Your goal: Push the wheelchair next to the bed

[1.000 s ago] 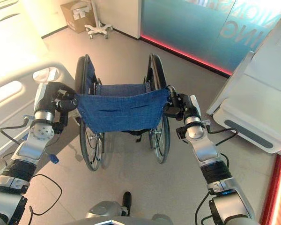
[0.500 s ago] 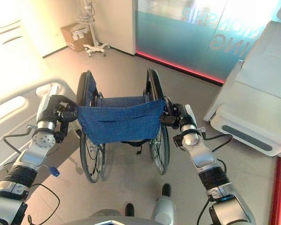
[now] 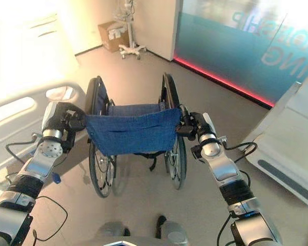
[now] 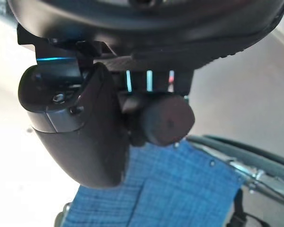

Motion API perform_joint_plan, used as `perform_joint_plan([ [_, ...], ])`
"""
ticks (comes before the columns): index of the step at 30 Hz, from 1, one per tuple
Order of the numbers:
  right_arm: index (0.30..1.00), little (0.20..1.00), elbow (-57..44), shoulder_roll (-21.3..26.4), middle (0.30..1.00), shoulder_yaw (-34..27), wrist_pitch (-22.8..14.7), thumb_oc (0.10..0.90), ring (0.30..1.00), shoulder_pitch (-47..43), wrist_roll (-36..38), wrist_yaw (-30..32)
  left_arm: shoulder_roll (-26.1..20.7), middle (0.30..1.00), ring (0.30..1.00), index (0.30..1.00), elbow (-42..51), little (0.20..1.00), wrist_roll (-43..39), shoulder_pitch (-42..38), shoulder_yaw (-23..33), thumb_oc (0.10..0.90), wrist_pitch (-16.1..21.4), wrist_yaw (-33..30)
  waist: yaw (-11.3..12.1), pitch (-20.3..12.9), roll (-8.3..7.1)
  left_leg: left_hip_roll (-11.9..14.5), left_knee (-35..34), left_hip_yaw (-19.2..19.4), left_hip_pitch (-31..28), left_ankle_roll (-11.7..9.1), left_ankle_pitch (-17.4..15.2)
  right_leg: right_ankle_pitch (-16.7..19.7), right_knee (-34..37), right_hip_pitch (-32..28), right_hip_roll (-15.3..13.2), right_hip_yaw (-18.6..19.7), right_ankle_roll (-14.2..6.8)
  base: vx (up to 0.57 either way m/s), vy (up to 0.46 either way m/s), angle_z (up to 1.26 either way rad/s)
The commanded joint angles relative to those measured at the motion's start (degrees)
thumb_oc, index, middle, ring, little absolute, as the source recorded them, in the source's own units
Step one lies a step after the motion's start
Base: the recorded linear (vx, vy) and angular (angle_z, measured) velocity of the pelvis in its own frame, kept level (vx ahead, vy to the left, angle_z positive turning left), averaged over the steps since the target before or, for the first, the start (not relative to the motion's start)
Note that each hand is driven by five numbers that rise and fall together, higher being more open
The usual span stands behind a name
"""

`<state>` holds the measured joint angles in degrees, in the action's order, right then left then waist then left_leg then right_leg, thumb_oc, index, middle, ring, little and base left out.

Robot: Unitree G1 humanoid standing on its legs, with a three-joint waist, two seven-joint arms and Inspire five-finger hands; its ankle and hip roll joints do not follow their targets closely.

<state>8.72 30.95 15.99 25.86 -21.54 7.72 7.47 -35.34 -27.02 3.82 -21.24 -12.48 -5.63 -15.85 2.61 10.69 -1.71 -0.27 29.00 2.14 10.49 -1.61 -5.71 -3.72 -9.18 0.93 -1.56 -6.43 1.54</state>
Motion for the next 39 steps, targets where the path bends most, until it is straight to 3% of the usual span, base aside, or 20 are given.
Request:
perform_joint_plan([
  [1,0.3,0.3,-3.85,8.88,0.3,1.44,-6.37,0.4,0.3,-1.4,-6.4,-2.1,-2.89,0.3,0.3,0.3,-3.96,0.3,8.07,-0.73,-3.31,0.4,0.73,4.06,-0.7,1.53,1.01,0.84,-20.27,1.0,-4.36,-0.75,11.04,0.98,3.34,-7.63,-1.2,-2.1,-3.95,0.44,0.184,-0.11],
  [3,0.3,0.3,-3.45,8.39,0.3,2.11,-5.66,0.4,0.3,-2.47,-6.48,-1.96,-2.54,0.3,0.3,0.3,-4.74,0.3,8.16,-0.82,-3.32,0.4,0.8,3.73,0.5,1.83,0.88,-0.17,-19.46,-1.41,-1.85,-0.65,11.43,0.21,3.82,-8.59,-1.82,-1.39,-3.92,0.33,0.169,-0.18],
  [4,0.3,0.3,-3.26,8.49,0.3,2.13,-5.51,0.4,0.3,-3.13,-6.39,-4.14,-2.56,0.3,0.3,0.3,-4.68,0.3,8.65,0.32,-1.93,0.4,0.34,3.94,0.41,0.55,0.68,-1.42,-19.93,-1.52,-4.83,1.27,6.76,-0.37,2.45,-7.37,-3.25,-1.59,-4.9,0.32,0.202,-0.31],
  [6,0.3,0.3,-3.89,8.93,0.3,0.88,-6.38,0.4,0.3,-1.52,-6.43,-6.04,-3.46,0.3,0.3,0.3,-4.1,0.3,9.78,1.13,-1.07,0.4,0.03,5.12,-0.14,-0.89,1.08,-0.47,-21.98,0.21,-7.98,1.83,5.78,-0.37,0.67,-6.28,-4.59,-3.29,-5.88,0.37,0.213,-0.72],
  [10,0.3,0.3,-4.52,8.63,0.3,-0.26,-7.41,0.4,0.3,0.14,-5.58,-6.15,-4.91,0.3,0.3,0.3,-4.24,0.3,9.66,0.81,-1.56,0.4,-0.52,5.64,-0.69,-2.82,1.44,-0.47,-23.57,1.48,-9.81,2.72,4.88,-0.53,-1.14,-4.89,-5.8,-3.37,-6.74,0.3,0.164,-0.25],
  [16,0.3,0.3,-4.03,6.93,0.3,-0.22,-8.08,0.4,0.3,1.38,-5.26,-4.72,-6.28,0.3,0.3,0.3,-3.5,0.3,9.3,-0.83,-3.14,0.4,-1.59,6.51,-0.98,-3.97,1.89,-2.08,-24.72,2.06,-10.89,4.45,4.01,2.34,-4.44,-3.17,-7.41,-1.49,-7.73,0.2,0.144,-0.1],
  [21,0.3,0.3,-2.76,5.09,0.3,0.32,-8.45,0.4,0.3,1.25,-6.42,-4.17,-6.19,0.3,0.3,0.3,-3.72,0.3,8.84,-1.64,-3.42,0.4,-1.51,5.98,-0.21,-4.32,2.32,-3.45,-26.55,3.26,-11.37,5.87,4.17,6.08,-13.36,-2.52,-8.71,-1.65,-7.96,0.14,0.142,-0.11],
  [25,0.3,0.3,-2.17,4.97,0.3,1.02,-8.14,0.4,0.3,1.3,-6.63,-4.32,-5.65,0.3,0.3,0.3,-3.81,0.3,8.62,-1.68,-3.63,0.4,-0.98,5.3,-0.68,-4.43,1.98,-4.33,-27.43,2.28,-12.54,6.2,4.22,6.9,-11.18,-0.48,-6.87,-0.71,-7.92,0.18,0.02,-0.29],
  [29,0.3,0.3,-1.78,5.67,0.3,1.58,-7.72,0.4,0.3,0.54,-5.97,-4.58,-5.18,0.3,0.3,0.3,-3.99,0.3,7.17,-2.36,-3.24,0.4,-0.78,4.95,-4.14,-2.5,1.62,-5.36,-28.61,0.54,-17.52,6.36,0.9,11.03,-1.68,9.81,-4.41,0.57,-8.49,0.26,-0.065,-0.29],
  [32,0.3,0.3,-1.87,6.22,0.3,1.57,-6.94,0.4,0.3,0.08,-5.84,-5.4,-4.31,0.3,0.3,0.3,-5.34,0.3,6.08,-3.87,-3.68,0.4,0.14,4.13,-5.69,-1.59,1.41,-6.38,-28.21,-1.91,-19.46,6.46,-0.63,13.63,4.97,12.28,-3.29,1.03,-9.18,0.3,-0.107,0.44],
  [34,0.3,0.3,-2.12,6.36,0.3,1.42,-6.61,0.4,0.3,-0.2,-5.85,-5.9,-3.93,0.3,0.3,0.3,-5.71,0.3,5.98,-4.14,-3.5,0.4,0.33,3.97,-6.02,-1.39,1.23,-6.65,-27.77,-2.64,-20.02,6.57,-1.3,14.29,5.97,12.5,-2.57,1.1,-9.32,0.28,-0.15,0.54],
  [36,0.3,0.3,-2.4,5.98,0.3,1.92,-6.46,0.4,0.3,-1.45,-5.99,-6.15,-3.68,0.3,0.3,0.3,-5.94,0.3,7.02,-4.33,-3.17,0.4,0.14,4.0,-6.05,-1.18,0.67,-7.02,-24.68,-2.28,-20.04,6.83,-3.39,13.83,1.52,13.12,-1.51,-0.32,-8.79,0.26,-0.19,0.45],
  [37,0.3,0.3,-2.52,5.73,0.3,1.85,-5.73,0.4,0.3,-1.91,-5.84,-5.95,-3.56,0.3,0.3,0.3,-6.35,0.3,6.87,-4.71,-3.1,0.4,0.46,4.23,-6.08,-1.27,0.22,-7.33,-21.65,-2.28,-19.45,6.78,-4.9,11.93,-0.08,12.41,-1.06,-0.6,-8.23,0.15,-0.118,0.34],
  [39,0.3,0.3,-2.53,5.72,0.3,1.85,-5.72,0.4,0.3,-1.92,-5.84,-5.95,-3.56,0.3,0.3,0.3,-6.36,0.3,6.86,-4.73,-3.11,0.4,0.46,4.22,-6.13,-1.26,0.23,-7.32,-21.5,-2.32,-19.39,6.78,-4.99,11.88,-0.14,12.42,-1.08,-0.65,-8.23,0.13,-0.09,0.33],
])
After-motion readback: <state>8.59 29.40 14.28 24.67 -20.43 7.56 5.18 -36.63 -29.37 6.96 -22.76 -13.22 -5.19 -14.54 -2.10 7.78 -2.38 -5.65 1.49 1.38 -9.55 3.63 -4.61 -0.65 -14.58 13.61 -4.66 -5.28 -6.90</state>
